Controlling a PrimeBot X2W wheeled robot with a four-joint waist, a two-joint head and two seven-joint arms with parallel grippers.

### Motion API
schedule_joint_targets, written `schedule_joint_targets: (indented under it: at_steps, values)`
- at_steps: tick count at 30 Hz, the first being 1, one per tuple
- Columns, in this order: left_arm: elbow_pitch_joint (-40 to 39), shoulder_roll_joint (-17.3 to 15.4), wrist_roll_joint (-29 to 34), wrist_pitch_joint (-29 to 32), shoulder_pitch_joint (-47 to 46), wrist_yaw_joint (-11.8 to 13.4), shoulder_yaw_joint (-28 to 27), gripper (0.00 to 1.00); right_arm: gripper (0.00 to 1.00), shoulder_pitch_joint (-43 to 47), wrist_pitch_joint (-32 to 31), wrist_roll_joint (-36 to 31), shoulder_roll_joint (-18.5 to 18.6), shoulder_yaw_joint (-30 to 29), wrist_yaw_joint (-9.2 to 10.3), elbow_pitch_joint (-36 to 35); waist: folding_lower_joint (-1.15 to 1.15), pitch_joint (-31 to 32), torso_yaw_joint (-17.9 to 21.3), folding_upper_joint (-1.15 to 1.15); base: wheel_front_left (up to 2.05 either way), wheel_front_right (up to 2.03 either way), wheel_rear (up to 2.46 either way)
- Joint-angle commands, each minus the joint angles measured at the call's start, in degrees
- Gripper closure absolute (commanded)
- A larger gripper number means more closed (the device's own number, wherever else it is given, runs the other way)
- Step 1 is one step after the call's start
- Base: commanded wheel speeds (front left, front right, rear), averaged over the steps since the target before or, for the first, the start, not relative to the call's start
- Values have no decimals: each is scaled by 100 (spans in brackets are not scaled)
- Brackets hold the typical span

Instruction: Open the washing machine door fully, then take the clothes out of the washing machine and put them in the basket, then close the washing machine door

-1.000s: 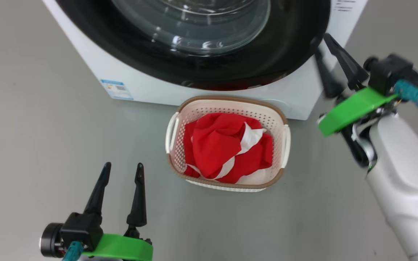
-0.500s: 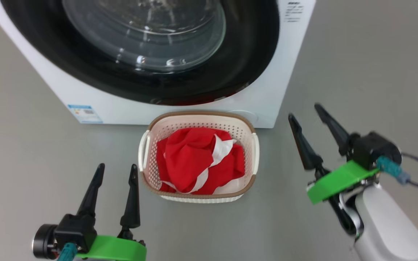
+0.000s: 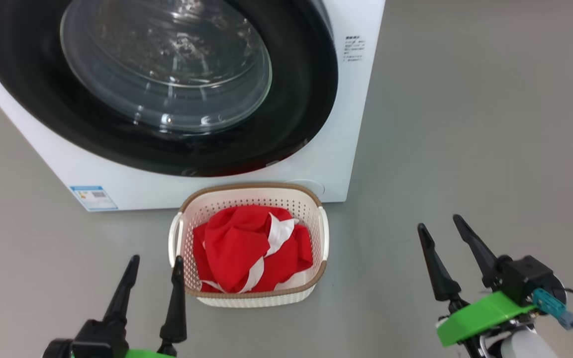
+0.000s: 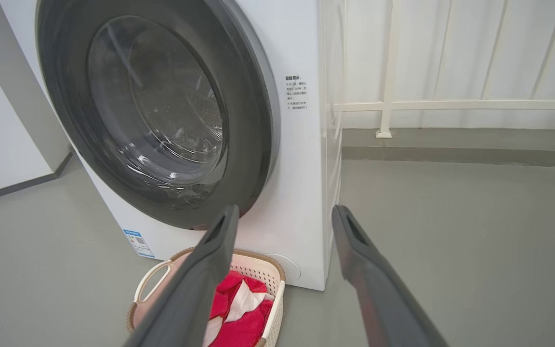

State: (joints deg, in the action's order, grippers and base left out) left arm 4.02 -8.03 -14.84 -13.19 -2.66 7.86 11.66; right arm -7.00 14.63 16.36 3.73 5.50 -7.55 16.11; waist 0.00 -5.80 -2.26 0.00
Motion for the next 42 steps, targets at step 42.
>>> schedule_joint_targets:
  at_steps: [42]
  values:
    - [-359,-287,-118,205,544,225,-25,0,0,1070,-509,-248,-85,-354,6,-1088,0,566,209,0,0,0,0]
